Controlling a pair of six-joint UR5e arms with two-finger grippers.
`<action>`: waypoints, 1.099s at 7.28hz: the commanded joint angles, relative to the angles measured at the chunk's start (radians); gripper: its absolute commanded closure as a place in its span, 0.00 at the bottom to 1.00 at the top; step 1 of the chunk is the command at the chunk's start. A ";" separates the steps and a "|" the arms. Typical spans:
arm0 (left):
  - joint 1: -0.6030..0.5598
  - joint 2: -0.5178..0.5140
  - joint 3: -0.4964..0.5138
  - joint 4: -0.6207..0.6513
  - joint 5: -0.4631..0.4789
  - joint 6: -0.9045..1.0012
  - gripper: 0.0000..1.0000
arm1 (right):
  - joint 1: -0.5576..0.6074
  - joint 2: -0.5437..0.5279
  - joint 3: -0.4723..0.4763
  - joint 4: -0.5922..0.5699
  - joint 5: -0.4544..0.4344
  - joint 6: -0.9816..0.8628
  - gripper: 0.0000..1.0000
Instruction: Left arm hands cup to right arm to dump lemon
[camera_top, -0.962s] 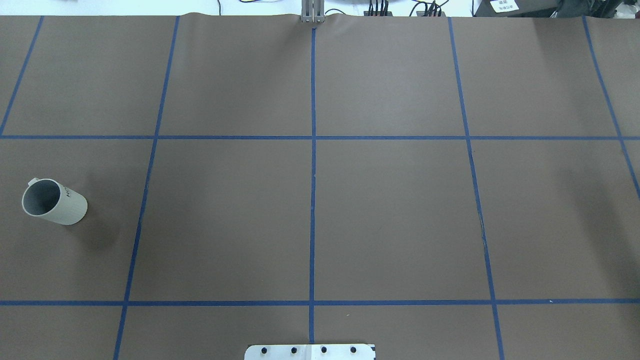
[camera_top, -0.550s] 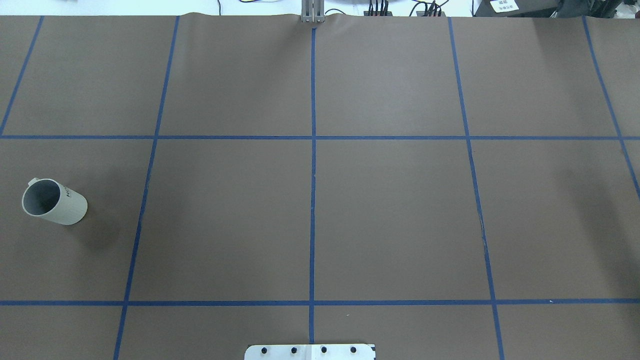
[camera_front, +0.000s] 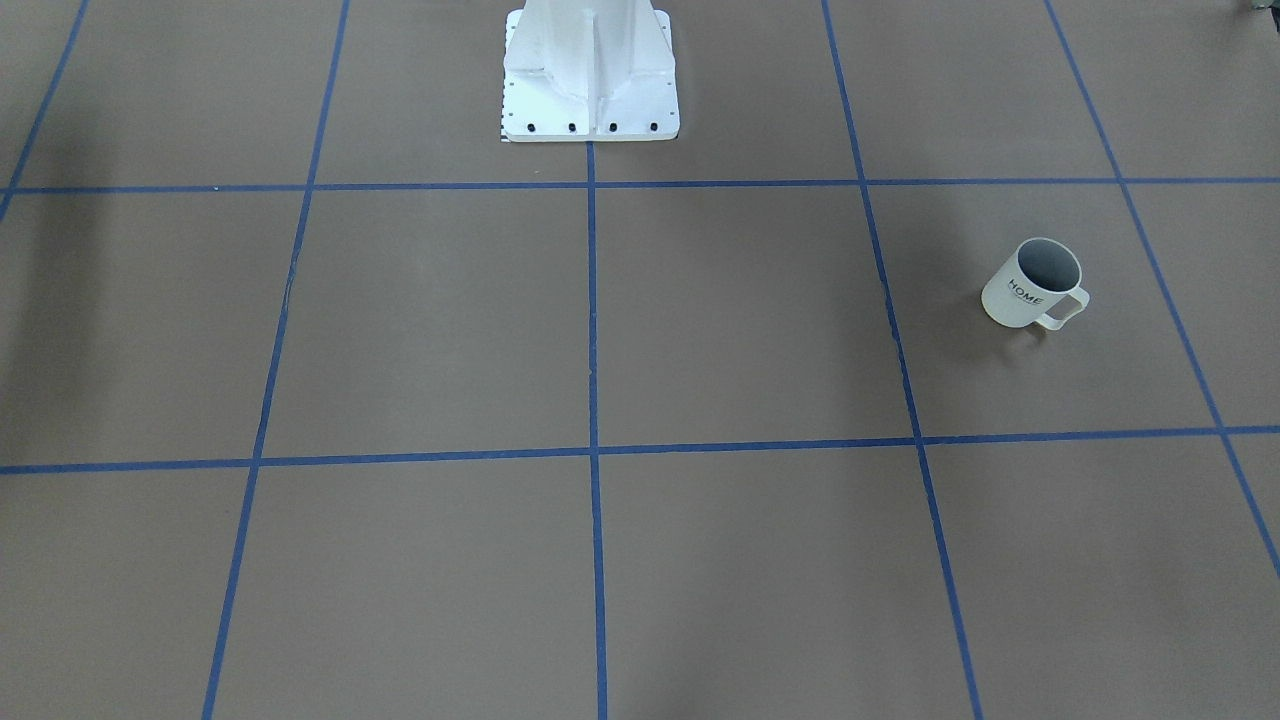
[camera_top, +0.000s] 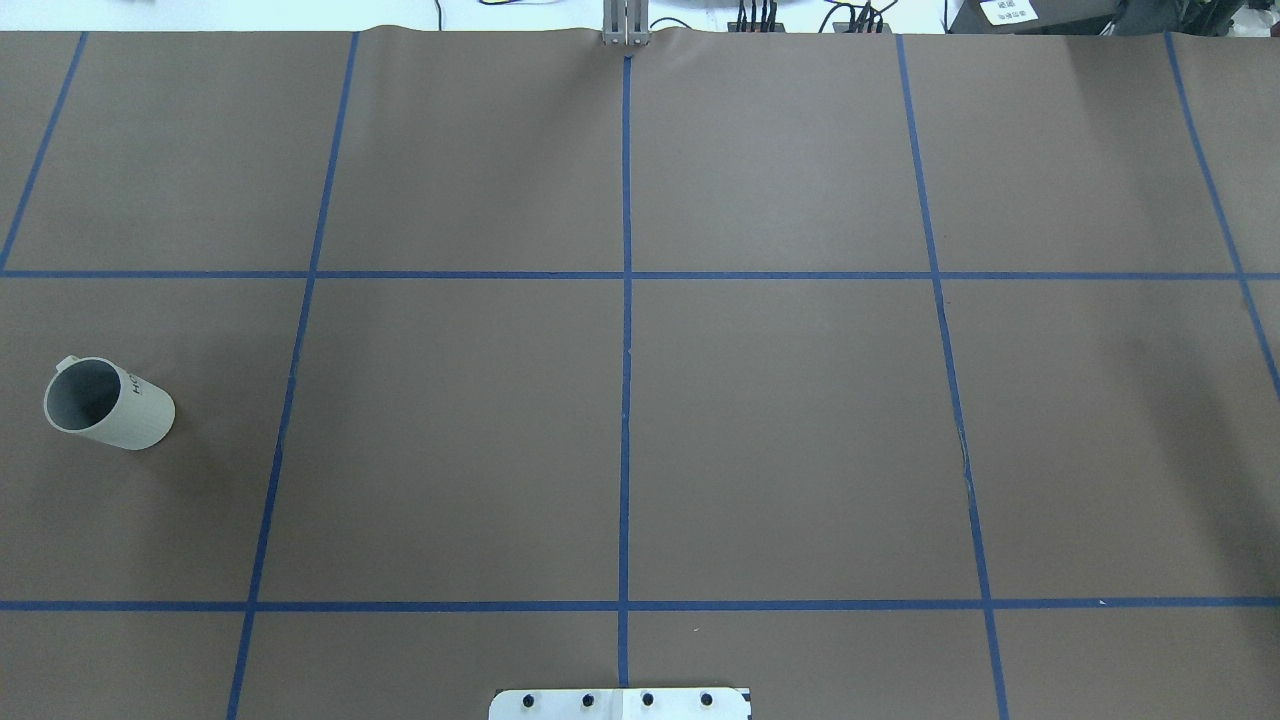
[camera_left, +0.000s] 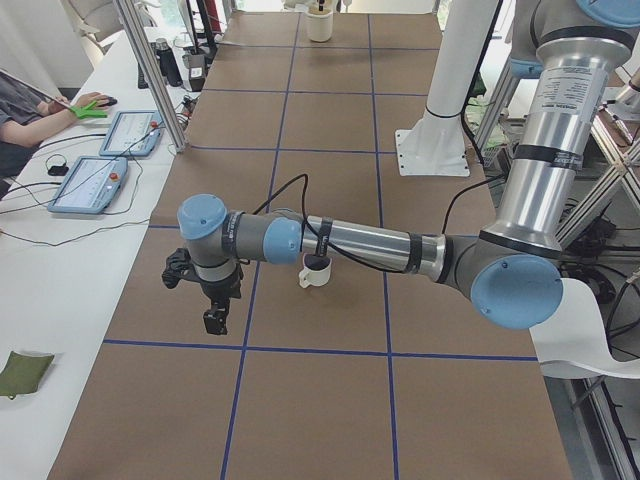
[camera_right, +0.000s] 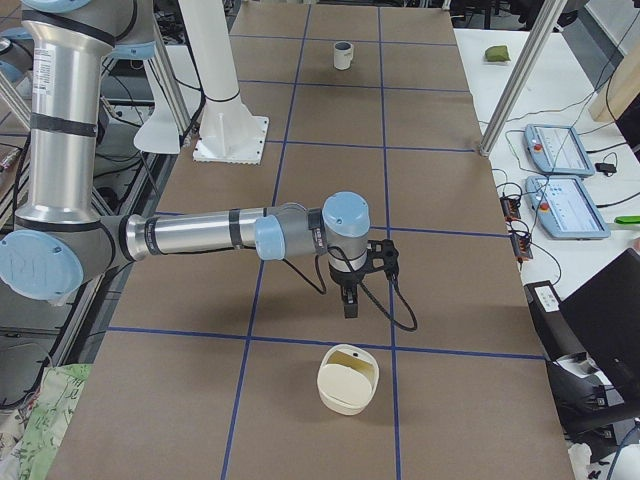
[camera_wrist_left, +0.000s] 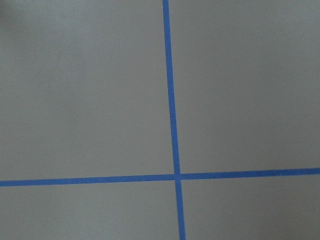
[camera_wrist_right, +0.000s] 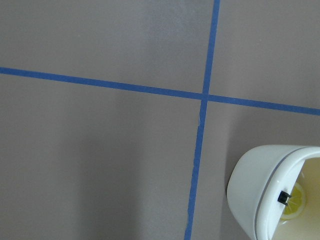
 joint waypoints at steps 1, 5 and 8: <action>-0.029 0.095 -0.043 -0.001 -0.100 0.054 0.00 | -0.001 0.008 -0.004 -0.006 0.003 0.001 0.00; -0.026 0.152 -0.142 -0.001 -0.023 -0.009 0.00 | 0.000 0.011 -0.023 -0.006 0.069 0.001 0.00; -0.024 0.152 -0.142 -0.003 -0.023 -0.010 0.00 | 0.010 0.011 -0.015 -0.006 0.066 -0.002 0.00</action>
